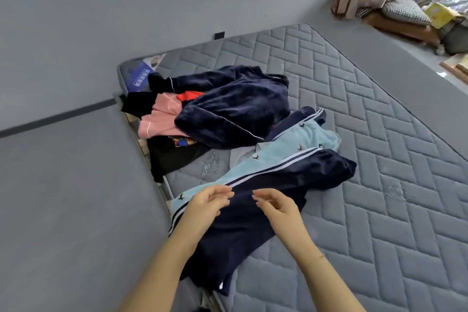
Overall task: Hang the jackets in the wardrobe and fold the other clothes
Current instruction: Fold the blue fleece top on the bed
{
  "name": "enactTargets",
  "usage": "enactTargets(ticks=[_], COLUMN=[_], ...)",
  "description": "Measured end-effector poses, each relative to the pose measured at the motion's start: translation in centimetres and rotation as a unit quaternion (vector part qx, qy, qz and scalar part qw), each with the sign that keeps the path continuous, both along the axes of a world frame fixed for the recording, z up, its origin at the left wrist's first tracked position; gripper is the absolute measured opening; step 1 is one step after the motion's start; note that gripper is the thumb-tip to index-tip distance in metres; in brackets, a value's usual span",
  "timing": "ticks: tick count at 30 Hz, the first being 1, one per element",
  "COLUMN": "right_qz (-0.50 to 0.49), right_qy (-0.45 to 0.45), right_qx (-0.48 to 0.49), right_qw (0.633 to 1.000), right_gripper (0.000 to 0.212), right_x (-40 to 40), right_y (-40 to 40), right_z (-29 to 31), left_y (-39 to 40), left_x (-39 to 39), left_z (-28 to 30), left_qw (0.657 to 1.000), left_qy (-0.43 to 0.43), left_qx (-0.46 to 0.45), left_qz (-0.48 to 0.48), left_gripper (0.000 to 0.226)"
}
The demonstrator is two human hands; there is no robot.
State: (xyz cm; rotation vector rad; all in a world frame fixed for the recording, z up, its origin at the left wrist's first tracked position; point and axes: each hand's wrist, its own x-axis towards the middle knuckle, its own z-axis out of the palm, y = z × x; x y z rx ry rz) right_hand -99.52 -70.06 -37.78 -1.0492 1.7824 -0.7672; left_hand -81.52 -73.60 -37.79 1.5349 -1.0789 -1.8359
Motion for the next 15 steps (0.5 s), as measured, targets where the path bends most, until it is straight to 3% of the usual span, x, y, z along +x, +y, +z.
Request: enactTargets(ticks=[4,6,9,12,15], right_qz=[0.039,0.039,-0.066,-0.114,-0.014], right_qy=[0.054,0.089,0.053,-0.003,0.073], right_qx=[0.001,-0.02,-0.02,0.017,-0.024], right_qw=[0.998,0.995,0.996,0.993,0.997], right_gripper=[0.028,0.031,0.031,0.032,0.041], right_x=[-0.7,-1.4,-3.8,-6.6,-10.4], right_y=[-2.3,-3.6,-4.9,-5.3,-6.2], right_z=[-7.4,-10.9,-16.5,-21.3,-25.5], left_y=[-2.5,-4.0,-6.0,-6.6,-6.1], left_x=[-1.3,-1.7,-2.9,-5.5,-8.5], left_z=[-7.9,-12.3,-19.1,-25.5,-31.1], left_qw=[1.0,0.999,0.986,0.955,0.9], left_qy=[0.001,-0.024,-0.104,-0.201,-0.326], left_qx=[0.006,-0.035,-0.13,-0.188,-0.219], left_qz=[0.01,0.012,-0.029,-0.108,-0.187], left_gripper=[0.025,0.026,0.028,0.064,0.092])
